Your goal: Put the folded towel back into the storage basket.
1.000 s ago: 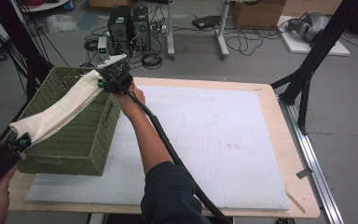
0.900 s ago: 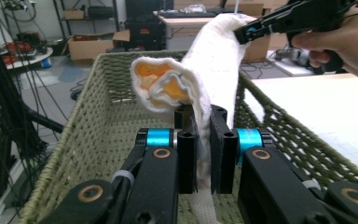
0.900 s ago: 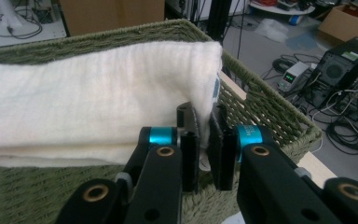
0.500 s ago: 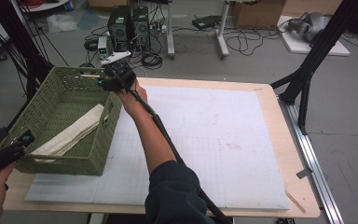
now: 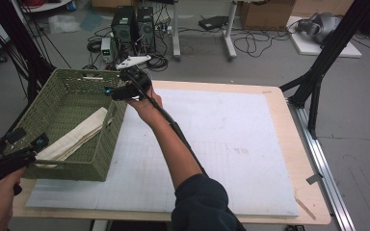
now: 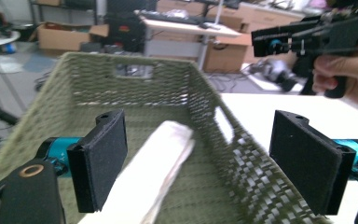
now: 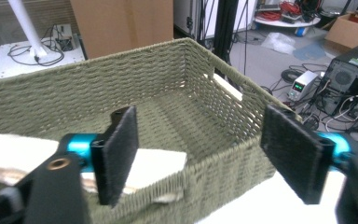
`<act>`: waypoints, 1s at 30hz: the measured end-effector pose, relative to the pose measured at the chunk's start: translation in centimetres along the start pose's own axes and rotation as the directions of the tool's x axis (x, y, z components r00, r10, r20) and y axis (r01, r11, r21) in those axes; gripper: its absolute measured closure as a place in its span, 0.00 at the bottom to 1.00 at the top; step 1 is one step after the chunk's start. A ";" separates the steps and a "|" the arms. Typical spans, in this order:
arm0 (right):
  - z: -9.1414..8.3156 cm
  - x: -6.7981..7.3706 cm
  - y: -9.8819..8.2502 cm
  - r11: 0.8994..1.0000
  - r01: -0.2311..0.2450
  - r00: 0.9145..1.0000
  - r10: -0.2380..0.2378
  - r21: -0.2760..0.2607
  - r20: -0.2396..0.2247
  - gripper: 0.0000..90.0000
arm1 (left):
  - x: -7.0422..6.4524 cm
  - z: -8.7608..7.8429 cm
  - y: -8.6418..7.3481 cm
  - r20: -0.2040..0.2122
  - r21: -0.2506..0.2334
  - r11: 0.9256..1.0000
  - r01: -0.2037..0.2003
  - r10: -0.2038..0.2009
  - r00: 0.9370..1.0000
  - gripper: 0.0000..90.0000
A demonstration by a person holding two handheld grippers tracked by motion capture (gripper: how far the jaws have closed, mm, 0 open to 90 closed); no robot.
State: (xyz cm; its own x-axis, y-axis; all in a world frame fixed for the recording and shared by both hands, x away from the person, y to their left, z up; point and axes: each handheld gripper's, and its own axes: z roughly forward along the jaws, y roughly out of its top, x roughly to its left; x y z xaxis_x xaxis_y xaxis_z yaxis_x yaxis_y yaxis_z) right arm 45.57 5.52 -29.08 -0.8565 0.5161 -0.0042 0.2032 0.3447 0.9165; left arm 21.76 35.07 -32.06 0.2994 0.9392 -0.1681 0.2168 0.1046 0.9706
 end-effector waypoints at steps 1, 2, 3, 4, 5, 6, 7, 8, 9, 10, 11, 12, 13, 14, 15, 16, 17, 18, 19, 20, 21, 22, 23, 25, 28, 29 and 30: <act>-0.5 0.0 -0.2 1.000 -0.002 1.000 0.002 0.001 0.002 0.24 | -0.3 0.1 0.0 0.017 -0.008 1.000 0.005 -0.005 1.000 0.22; -1.1 -0.1 -0.3 1.000 0.002 1.000 -0.002 0.001 0.003 0.23 | -0.5 0.3 0.0 0.036 -0.012 1.000 0.005 -0.005 0.999 0.22; -1.7 -0.2 -0.5 1.000 -0.003 1.000 0.003 0.004 0.005 0.23 | -0.9 0.4 0.0 0.052 -0.021 1.000 0.003 -0.002 0.999 0.22; -2.3 -0.3 -0.8 1.000 -0.002 1.000 0.002 0.008 0.012 0.23 | -1.2 0.6 0.1 0.065 -0.022 1.000 -0.003 0.004 0.998 0.22; -3.0 -0.3 -1.0 1.000 -0.004 1.000 0.003 0.013 0.027 0.23 | -1.5 0.8 0.1 0.078 -0.024 1.000 -0.009 0.011 0.997 0.22; -3.7 -0.4 -1.3 1.000 -0.006 0.999 0.005 0.010 0.032 0.23 | -1.8 1.0 0.0 0.088 -0.029 0.999 -0.015 0.017 0.996 0.22; -5.2 -0.6 -2.0 1.000 -0.012 0.999 0.012 0.004 0.039 0.21 | -2.1 1.2 0.0 0.096 -0.031 0.999 -0.017 0.020 0.995 0.22; -5.2 -0.6 -2.0 1.000 -0.012 0.999 0.012 0.004 0.039 0.21 | -2.4 1.4 0.0 0.108 -0.035 0.999 -0.015 0.019 0.994 0.22; -5.8 -0.7 -2.4 1.000 -0.014 0.999 0.014 0.002 0.044 0.21 | -2.7 1.6 0.0 0.119 -0.039 0.999 -0.013 0.017 0.993 0.22; -7.1 -1.1 -3.4 1.000 -0.023 0.999 0.022 0.010 0.048 0.21 | -3.0 1.8 0.1 0.130 -0.039 0.999 -0.011 0.016 0.991 0.22; -7.1 -1.1 -3.4 1.000 -0.023 0.999 0.022 0.010 0.048 0.21 | -3.3 2.0 0.1 0.143 -0.039 0.999 -0.014 0.020 0.989 0.22; -7.7 -1.2 -3.8 1.000 -0.022 0.998 0.021 0.015 0.057 0.21 | -3.7 2.2 0.1 0.149 -0.040 0.999 -0.021 0.027 0.988 0.22; -8.4 -1.4 -4.2 1.000 -0.020 0.998 0.018 0.016 0.067 0.21 | -4.1 2.4 0.1 0.153 -0.042 0.999 -0.029 0.035 0.988 0.22; -9.0 -1.5 -4.6 1.000 -0.022 0.997 0.021 0.015 0.073 0.21 | -4.5 2.6 0.0 0.162 -0.045 0.998 -0.033 0.040 0.986 0.22; -9.6 -1.7 -5.0 1.000 -0.026 0.996 0.025 0.017 0.080 0.21 | -4.8 2.9 0.0 0.170 -0.046 0.998 -0.041 0.048 0.984 0.22; -10.3 -1.7 -5.4 1.000 -0.027 0.996 0.026 0.015 0.087 0.21 | -5.2 3.1 0.0 0.178 -0.047 0.998 -0.048 0.056 0.982 0.22; -10.9 -1.8 -5.7 1.000 -0.021 0.995 0.020 0.017 0.096 0.21 | -5.6 3.3 -0.1 0.190 -0.050 0.998 -0.049 0.058 0.980 0.22; -11.6 -1.9 -6.1 1.000 -0.025 0.995 0.024 0.012 0.100 0.21 | -6.0 3.5 -0.1 0.201 -0.054 0.997 -0.051 0.061 0.978 0.22; -12.2 -1.9 -6.5 1.000 -0.030 0.994 0.029 0.006 0.102 0.21 | -6.4 3.7 -0.2 0.211 -0.054 0.997 -0.056 0.066 0.975 0.22; -12.9 -1.9 -6.9 1.000 -0.031 0.994 0.031 -0.001 0.104 0.21 | -6.8 4.0 -0.2 0.221 -0.054 0.997 -0.063 0.074 0.972 0.22; -13.5 -1.9 -7.2 1.000 -0.029 0.993 0.029 -0.001 0.113 0.21 | -7.2 4.2 -0.2 0.232 -0.056 0.996 -0.068 0.079 0.969 0.22; -14.1 -2.0 -7.6 0.999 -0.033 0.992 0.032 0.001 0.119 0.21 | -7.6 4.5 -0.3 0.239 -0.052 0.996 -0.070 0.081 0.968 0.22; -14.6 -2.1 -7.9 0.999 -0.035 0.992 0.035 0.000 0.125 0.21 | -8.0 4.7 -0.4 0.248 -0.050 0.996 -0.069 0.079 0.965 0.22; -15.7 -2.2 -8.7 0.999 -0.052 0.989 0.052 -0.007 0.137 0.21 | -8.7 5.1 -0.5 0.270 -0.045 0.997 -0.069 0.078 0.960 0.22; -17.1 -2.4 -9.7 0.998 -0.063 0.986 0.065 -0.017 0.154 0.21 | -9.9 5.7 -0.7 0.300 -0.037 0.996 -0.086 0.093 0.949 0.22; -17.6 -2.5 -10.0 0.997 -0.074 0.985 0.076 -0.018 0.157 0.21 | -10.3 5.9 -0.8 0.308 -0.035 0.995 -0.092 0.098 0.946 0.22; -18.0 -2.5 -10.3 0.997 -0.074 0.984 0.076 -0.022 0.160 0.21 | -10.7 6.2 -0.9 0.317 -0.032 0.995 -0.095 0.100 0.943 0.22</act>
State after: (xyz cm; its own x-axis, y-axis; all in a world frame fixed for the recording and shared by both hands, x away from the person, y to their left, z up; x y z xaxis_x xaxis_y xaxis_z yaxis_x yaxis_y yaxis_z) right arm 37.09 -13.48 -31.29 -0.7513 0.6599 0.0016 0.2555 0.2886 0.9227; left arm 24.10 22.88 -32.22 0.5984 0.7928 -0.1159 0.1579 0.0251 0.9871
